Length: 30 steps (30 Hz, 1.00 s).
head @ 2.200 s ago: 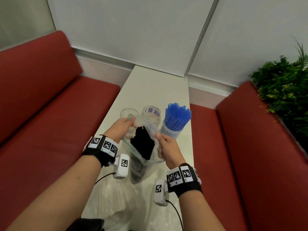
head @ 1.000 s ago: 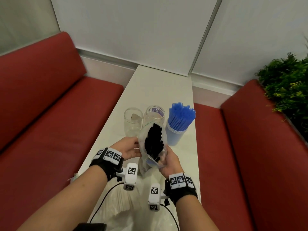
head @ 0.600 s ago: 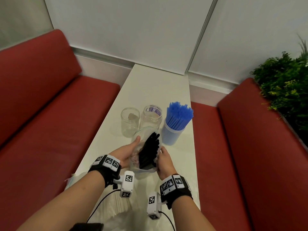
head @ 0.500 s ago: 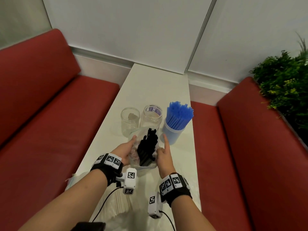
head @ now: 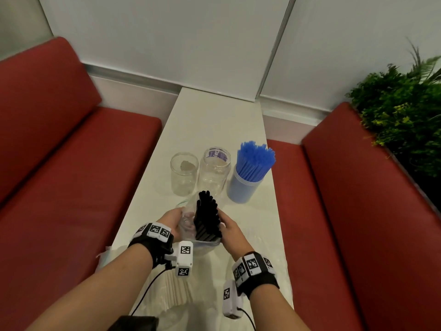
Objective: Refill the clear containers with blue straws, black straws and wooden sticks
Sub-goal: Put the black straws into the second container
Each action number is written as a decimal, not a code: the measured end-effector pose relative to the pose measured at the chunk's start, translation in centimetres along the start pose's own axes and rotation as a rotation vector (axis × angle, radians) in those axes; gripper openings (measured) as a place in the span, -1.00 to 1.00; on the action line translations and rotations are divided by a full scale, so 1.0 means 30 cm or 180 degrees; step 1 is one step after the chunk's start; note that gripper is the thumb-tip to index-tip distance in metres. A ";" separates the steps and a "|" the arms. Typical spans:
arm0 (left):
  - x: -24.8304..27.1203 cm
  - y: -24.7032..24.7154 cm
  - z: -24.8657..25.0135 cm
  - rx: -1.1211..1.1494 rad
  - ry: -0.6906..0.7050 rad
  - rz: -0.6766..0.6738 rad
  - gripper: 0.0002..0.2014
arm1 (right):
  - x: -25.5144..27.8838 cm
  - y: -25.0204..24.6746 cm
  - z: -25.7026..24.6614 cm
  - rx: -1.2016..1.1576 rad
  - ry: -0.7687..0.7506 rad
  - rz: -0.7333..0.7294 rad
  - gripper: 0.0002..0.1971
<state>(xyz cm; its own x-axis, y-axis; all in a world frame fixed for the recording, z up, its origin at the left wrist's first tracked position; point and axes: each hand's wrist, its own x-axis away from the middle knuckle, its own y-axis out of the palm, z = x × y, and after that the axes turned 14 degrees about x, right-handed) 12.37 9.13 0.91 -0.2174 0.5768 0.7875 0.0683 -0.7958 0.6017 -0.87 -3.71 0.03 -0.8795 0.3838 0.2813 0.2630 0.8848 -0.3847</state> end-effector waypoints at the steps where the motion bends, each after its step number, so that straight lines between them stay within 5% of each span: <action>1: -0.005 -0.007 0.001 -0.0026 0.0041 0.0057 -0.59 | 0.007 0.003 0.002 0.0108 -0.0046 -0.0110 -0.44; 9: -0.048 -0.033 0.041 -0.0567 0.0859 0.0703 -0.45 | 0.023 -0.035 -0.016 0.0296 -0.0332 -0.0836 0.02; 14: -0.045 -0.023 0.011 -0.0474 0.0515 0.0339 -0.50 | -0.005 -0.005 -0.008 0.0433 -0.0352 0.0115 -0.49; 19: -0.027 -0.026 0.010 -0.0226 0.0332 0.0115 -0.48 | -0.036 0.000 0.007 0.0493 -0.0075 0.0514 -0.81; 21: -0.024 -0.021 0.023 -0.0135 0.0378 0.0109 -0.49 | -0.036 -0.006 -0.011 0.0267 -0.0051 0.0535 -0.78; 25: -0.009 -0.008 0.046 -0.0089 0.0457 0.0176 -0.50 | -0.036 -0.031 -0.051 -0.0065 -0.0238 0.0463 -0.34; 30: -0.014 -0.008 0.054 -0.0072 0.0497 0.0140 -0.52 | -0.055 -0.054 -0.109 -0.0083 -0.0231 0.0626 -0.69</action>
<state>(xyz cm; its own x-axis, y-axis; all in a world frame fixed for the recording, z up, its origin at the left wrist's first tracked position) 14.03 9.37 0.66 -0.3635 0.5070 0.7815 0.0595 -0.8246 0.5626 1.44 -4.90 3.05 -0.8363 0.5305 0.1385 0.4417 0.8016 -0.4029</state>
